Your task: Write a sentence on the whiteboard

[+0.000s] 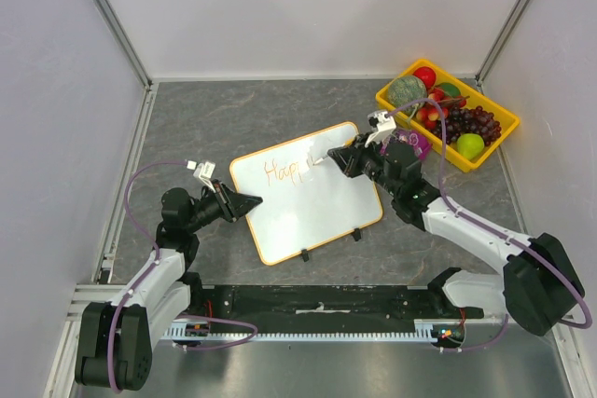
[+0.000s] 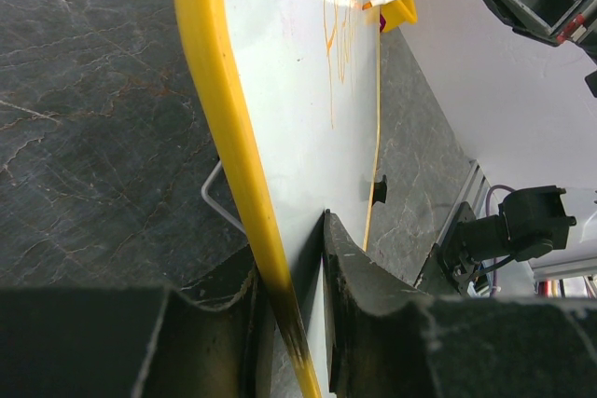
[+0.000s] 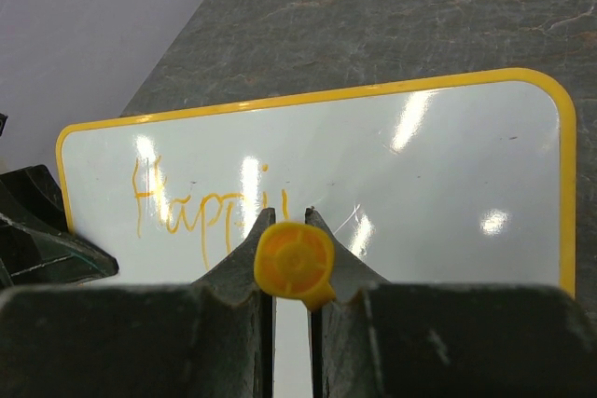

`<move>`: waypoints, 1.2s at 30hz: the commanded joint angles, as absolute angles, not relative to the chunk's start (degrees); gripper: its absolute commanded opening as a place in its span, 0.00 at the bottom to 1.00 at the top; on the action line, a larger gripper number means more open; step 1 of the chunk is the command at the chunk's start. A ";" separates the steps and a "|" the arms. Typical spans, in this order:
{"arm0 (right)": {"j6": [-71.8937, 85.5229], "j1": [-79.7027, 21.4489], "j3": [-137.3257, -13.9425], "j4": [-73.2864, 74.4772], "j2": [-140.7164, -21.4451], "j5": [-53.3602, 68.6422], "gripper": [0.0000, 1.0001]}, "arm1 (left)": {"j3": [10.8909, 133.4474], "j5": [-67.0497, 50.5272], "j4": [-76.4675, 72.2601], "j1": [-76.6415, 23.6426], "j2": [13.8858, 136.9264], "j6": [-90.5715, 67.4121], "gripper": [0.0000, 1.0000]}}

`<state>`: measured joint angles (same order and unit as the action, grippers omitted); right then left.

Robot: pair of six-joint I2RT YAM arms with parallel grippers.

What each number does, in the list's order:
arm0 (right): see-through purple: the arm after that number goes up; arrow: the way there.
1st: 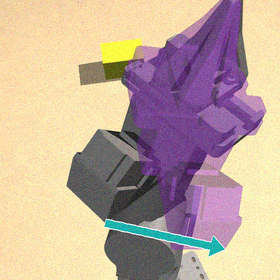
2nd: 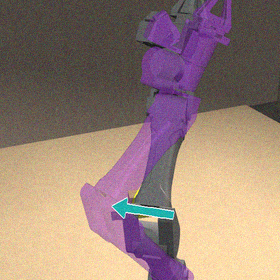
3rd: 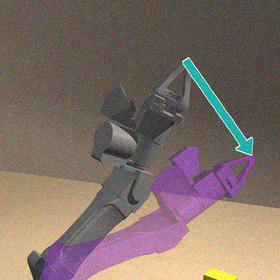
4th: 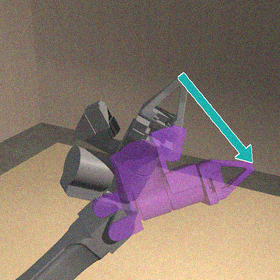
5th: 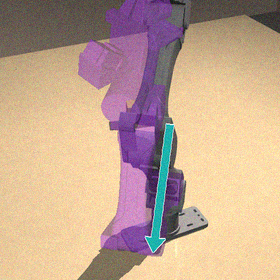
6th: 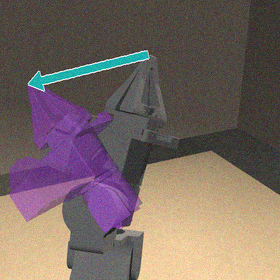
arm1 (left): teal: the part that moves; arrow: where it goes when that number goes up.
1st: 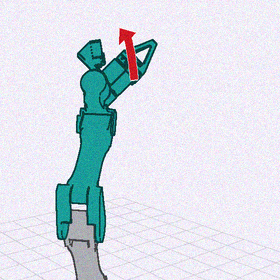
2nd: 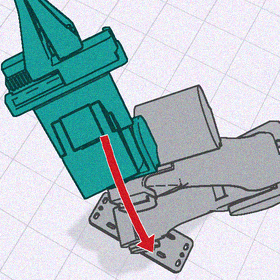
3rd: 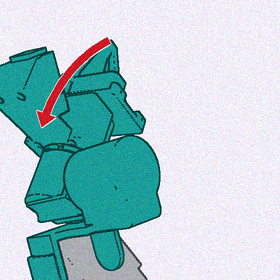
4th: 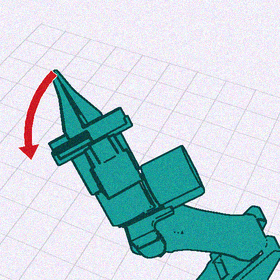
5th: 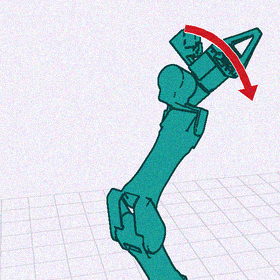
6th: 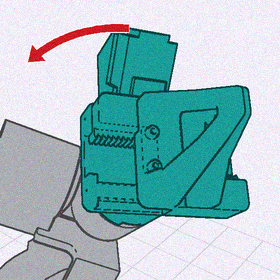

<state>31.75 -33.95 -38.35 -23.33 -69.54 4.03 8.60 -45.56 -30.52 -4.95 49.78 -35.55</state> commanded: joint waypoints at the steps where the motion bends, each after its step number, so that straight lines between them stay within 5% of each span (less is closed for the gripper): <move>1: 30.85 -33.75 -41.66 -23.03 -71.10 1.15 0.00 | 8.26 -45.44 -31.03 -5.27 49.66 -31.03 0.02; 36: 30.59 -32.96 -36.92 -20.30 -68.38 2.72 0.00 | 8.26 -45.44 -31.02 -5.36 49.83 -31.03 0.02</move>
<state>31.88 -33.15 -38.98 -22.26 -69.36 2.37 8.60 -45.58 -30.50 -4.95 49.78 -35.55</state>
